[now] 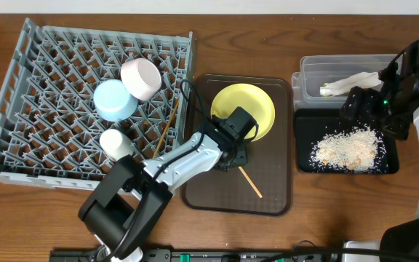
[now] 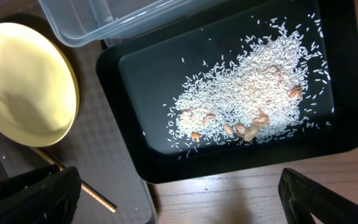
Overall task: Sort waste into correct bins and load items into the dishwasher
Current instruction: 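Return the left gripper to the tray and grasp the second chopstick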
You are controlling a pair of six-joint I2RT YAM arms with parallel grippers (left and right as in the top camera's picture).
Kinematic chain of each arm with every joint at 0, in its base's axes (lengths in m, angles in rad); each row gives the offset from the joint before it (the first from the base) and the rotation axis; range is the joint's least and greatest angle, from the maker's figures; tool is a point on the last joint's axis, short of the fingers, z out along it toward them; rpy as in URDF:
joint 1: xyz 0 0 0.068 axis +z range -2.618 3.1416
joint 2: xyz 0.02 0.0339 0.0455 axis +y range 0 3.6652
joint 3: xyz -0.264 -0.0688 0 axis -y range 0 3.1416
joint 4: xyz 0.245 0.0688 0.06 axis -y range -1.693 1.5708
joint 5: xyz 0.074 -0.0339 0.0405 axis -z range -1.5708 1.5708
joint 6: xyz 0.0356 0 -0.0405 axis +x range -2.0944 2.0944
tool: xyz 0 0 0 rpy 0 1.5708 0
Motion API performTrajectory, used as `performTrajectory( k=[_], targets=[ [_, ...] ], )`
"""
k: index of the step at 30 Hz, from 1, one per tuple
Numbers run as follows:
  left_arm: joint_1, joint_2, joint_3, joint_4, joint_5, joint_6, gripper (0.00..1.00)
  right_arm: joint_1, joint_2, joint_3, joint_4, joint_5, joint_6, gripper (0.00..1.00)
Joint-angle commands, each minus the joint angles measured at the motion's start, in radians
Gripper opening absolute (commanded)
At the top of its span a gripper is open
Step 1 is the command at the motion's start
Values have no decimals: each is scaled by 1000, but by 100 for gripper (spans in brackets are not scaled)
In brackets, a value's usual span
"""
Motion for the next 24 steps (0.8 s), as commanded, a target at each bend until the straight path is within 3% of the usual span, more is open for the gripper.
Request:
performTrajectory(
  k=[1, 24],
  targets=[
    [-1, 20, 9, 4, -31, -18, 38, -3, -19, 17, -1, 5, 7, 99],
    [-62, 27, 9, -39, -175, -35, 37, -3, -19, 17, -1, 1, 7, 99]
  ],
)
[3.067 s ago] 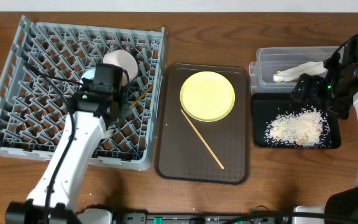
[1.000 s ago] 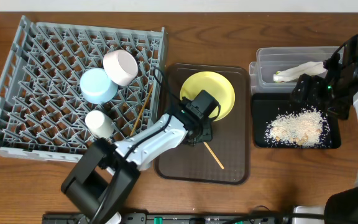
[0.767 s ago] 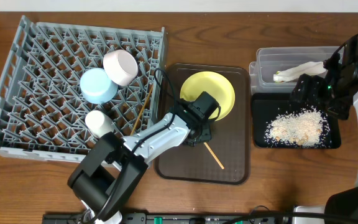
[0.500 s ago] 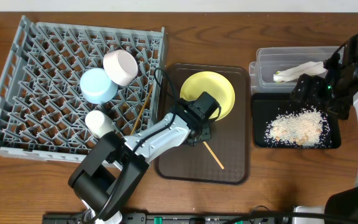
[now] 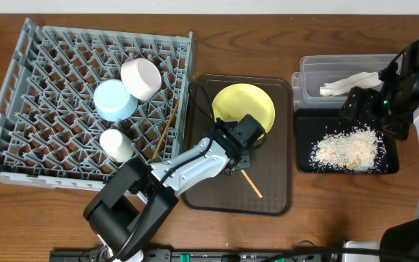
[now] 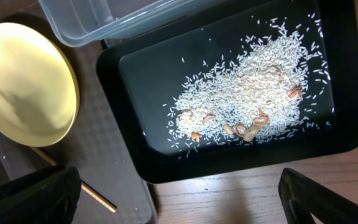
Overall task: Sort waste into correct bins and load items into the dishwasher
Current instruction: 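Return the left gripper to the tray and grasp the second chopstick, then insert the second chopstick into the dish rack with the left gripper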
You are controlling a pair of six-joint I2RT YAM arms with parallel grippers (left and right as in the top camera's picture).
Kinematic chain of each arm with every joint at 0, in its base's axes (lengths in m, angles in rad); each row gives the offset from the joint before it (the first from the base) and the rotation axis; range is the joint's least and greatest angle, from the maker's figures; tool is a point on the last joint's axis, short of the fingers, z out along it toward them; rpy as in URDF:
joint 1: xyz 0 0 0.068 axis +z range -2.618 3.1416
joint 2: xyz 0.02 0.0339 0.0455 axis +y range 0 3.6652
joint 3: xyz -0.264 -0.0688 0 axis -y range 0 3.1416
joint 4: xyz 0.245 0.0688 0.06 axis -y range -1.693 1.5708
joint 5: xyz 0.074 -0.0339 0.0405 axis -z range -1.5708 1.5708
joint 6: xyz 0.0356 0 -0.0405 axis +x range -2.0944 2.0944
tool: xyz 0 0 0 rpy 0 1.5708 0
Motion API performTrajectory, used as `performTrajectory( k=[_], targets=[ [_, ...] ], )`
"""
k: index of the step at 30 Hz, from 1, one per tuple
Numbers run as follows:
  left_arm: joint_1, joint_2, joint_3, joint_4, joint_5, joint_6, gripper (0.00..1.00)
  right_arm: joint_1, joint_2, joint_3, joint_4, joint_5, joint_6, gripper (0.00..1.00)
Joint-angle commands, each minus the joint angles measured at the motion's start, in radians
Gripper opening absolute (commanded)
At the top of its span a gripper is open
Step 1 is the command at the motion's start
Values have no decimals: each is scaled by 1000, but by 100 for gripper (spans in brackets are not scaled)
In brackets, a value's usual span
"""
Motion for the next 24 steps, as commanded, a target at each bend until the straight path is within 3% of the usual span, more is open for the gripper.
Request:
performTrajectory(
  k=[1, 12, 15, 24],
  targets=[
    [-2, 18, 9, -39, -70, -16, 34, -3, -19, 17, -1, 0, 6, 99],
    [2, 18, 9, -115, -124, -16, 19, -3, -19, 17, -3, -2, 6, 99],
    [2, 18, 9, -106, -124, -16, 8, -3, -19, 17, -5, -2, 6, 99],
    [69, -11, 25, -101, -124, 27, 8, -3, -19, 17, -5, -2, 6, 99]
  ],
)
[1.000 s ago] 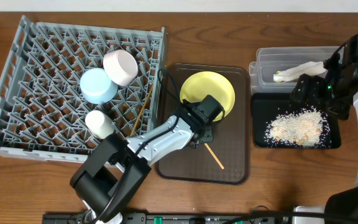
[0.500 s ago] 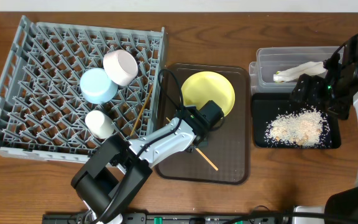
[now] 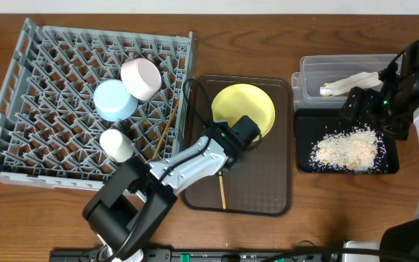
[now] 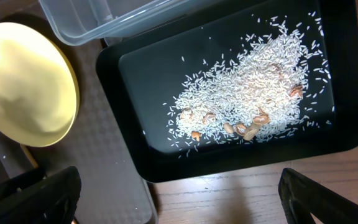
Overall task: Sort waste into correct bins and load items into the dishwasher
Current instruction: 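Insert the second chopstick into the dish rack with the left gripper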
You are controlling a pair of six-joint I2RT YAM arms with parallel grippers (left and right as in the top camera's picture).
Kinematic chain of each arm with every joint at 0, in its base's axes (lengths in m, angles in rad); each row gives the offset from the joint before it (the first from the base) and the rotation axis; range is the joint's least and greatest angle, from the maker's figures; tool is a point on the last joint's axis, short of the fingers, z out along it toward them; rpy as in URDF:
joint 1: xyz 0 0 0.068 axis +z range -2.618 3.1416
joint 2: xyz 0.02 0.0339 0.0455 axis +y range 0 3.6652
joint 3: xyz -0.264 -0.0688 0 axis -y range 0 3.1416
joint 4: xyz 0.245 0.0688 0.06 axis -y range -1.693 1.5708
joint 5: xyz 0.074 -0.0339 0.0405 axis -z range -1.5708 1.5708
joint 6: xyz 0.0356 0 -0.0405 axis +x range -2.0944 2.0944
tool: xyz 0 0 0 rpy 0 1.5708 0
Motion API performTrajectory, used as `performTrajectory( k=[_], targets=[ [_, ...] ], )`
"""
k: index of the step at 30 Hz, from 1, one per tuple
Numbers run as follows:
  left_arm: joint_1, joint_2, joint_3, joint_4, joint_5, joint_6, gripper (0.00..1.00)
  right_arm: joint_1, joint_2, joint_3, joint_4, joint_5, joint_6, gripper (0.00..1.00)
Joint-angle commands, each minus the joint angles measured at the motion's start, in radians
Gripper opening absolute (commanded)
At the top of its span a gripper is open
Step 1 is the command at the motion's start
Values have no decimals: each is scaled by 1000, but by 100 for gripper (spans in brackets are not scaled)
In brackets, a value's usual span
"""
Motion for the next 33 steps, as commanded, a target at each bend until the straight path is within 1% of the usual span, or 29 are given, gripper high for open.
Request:
performTrajectory(
  k=[1, 2, 5, 6, 11, 12, 16, 19, 22, 27, 29, 30, 31, 32, 33],
  targets=[
    [61, -27, 32, -7, -10, 66, 8, -3, -19, 17, -1, -2, 6, 99],
    [73, -42, 41, -11, -9, 90, 8, -3, -19, 17, -1, -2, 6, 99],
    [110, -118, 74, -33, -10, 231, 8, -3, -19, 17, -1, -2, 6, 99],
    [124, -165, 88, -49, -10, 308, 7, -3, -19, 17, -1, -1, 6, 99],
    [180, -315, 100, -63, -11, 529, 8, -3, -19, 17, -1, -2, 6, 99],
    [208, -353, 100, -64, -15, 589, 8, -3, -19, 17, -1, -2, 6, 99],
    [300, -420, 100, -57, -63, 661, 8, -3, -19, 17, -1, -2, 6, 99],
    [381, -418, 100, -52, -62, 722, 8, -3, -19, 17, -1, -2, 6, 99],
    [422, -389, 100, -52, -58, 721, 8, -3, -19, 17, -1, -2, 7, 99],
    [430, -333, 100, -55, -59, 721, 8, -3, -19, 17, -1, -2, 6, 99],
    [430, -318, 100, -57, -59, 721, 14, -3, -19, 17, -1, -2, 6, 99],
    [430, -313, 100, -59, -59, 722, 21, -3, -19, 17, -1, -2, 6, 99],
    [430, -312, 100, -60, -59, 721, 35, -3, -19, 17, -2, -1, 6, 99],
    [430, -312, 100, -60, -59, 721, 38, -3, -19, 17, -2, -1, 6, 99],
    [430, -312, 100, -59, -59, 721, 39, -3, -19, 17, -1, -1, 6, 99]
  ],
)
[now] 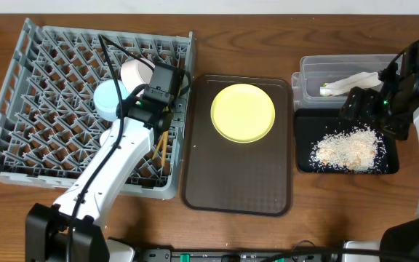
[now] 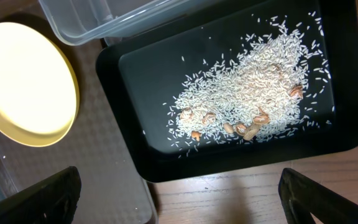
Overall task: Sort waste into correct bins and load items into the dishwasher
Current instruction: 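Insert the second chopstick into the dish rack with the left gripper, then grasp the edge of the yellow plate with the left gripper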
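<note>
A yellow plate (image 1: pixel 243 112) (image 2: pixel 23 84) lies alone on the brown tray (image 1: pixel 238 182). My left gripper (image 1: pixel 151 115) hangs over the right side of the grey dish rack (image 1: pixel 42 131). It appears shut on a wooden chopstick (image 1: pixel 160 145) that reaches down into the rack beside a second stick. My right gripper (image 1: pixel 369 109) (image 2: pixel 179 202) stands wide open above the black bin (image 2: pixel 114 68), which holds rice (image 2: pixel 253 93) and nuts. Nothing is between its fingers (image 2: pixel 328 199).
A white cup (image 1: pixel 138 73) and a pale blue cup (image 1: pixel 108 98) sit in the rack beside my left arm. A clear container (image 1: pixel 308 76) (image 2: pixel 104 25) with white waste (image 1: pixel 351 82) stands behind the black bin. Bare wood lies along the table's front.
My left gripper has gone from the brown tray to the right side of the rack, taking the chopstick with it. The tray now holds only the plate. My right arm stayed still.
My left gripper was low on the tray by the plate, over one end of a chopstick lying slantwise. Then the stick pointed straight toward the tray's front under the gripper. Now gripper and stick are at the rack. My right gripper stayed open over the rice bin.
</note>
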You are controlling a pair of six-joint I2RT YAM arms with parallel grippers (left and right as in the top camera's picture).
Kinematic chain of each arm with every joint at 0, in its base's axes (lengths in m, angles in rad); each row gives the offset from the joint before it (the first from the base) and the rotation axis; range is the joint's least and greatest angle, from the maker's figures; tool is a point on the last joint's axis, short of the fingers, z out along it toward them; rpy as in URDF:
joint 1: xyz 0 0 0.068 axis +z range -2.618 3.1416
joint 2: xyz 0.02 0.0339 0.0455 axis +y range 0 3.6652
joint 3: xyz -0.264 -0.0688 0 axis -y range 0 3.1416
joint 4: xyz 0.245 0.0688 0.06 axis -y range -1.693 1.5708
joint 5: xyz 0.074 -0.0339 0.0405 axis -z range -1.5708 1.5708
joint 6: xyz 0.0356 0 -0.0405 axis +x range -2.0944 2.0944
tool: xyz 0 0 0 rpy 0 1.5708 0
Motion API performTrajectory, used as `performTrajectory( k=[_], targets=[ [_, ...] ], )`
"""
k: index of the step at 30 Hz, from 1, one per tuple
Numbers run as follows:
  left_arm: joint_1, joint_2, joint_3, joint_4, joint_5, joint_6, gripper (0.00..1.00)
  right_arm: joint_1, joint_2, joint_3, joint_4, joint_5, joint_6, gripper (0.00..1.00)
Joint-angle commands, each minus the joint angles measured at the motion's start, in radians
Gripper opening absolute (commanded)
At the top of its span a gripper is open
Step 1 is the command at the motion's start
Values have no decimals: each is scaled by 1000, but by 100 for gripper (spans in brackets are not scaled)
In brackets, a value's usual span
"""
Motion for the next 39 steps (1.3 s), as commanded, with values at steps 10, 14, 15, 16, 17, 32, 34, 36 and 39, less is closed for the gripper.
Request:
performTrajectory(
  k=[10, 14, 15, 16, 17, 32, 34, 36, 39],
  targets=[
    [-2, -64, 14, -15, 87, 13, 42, -3, -19, 17, 0, -2, 6, 99],
    [-26, -94, 44, 6, 285, 13, 40, -3, -19, 17, 2, -2, 6, 99],
    [-38, -93, 44, 23, 305, 13, 40, -3, -19, 17, 2, -2, 6, 99],
    [-56, -90, 44, 43, 308, 13, 40, -2, -19, 17, 2, -2, 6, 99],
    [-74, -85, 43, 59, 306, 14, 45, -3, -19, 17, 2, -2, 6, 99],
    [-389, 254, 43, 282, 303, 254, 57, -3, -19, 17, -1, -2, 6, 99],
    [-401, 301, 43, 308, 303, 254, 57, -3, -19, 17, -1, -2, 6, 99],
    [-405, 339, 43, 327, 303, 253, 57, -3, -19, 17, -1, -2, 6, 99],
    [-405, 387, 43, 336, 303, 253, 57, -3, -19, 17, -2, -2, 6, 99]
  ],
)
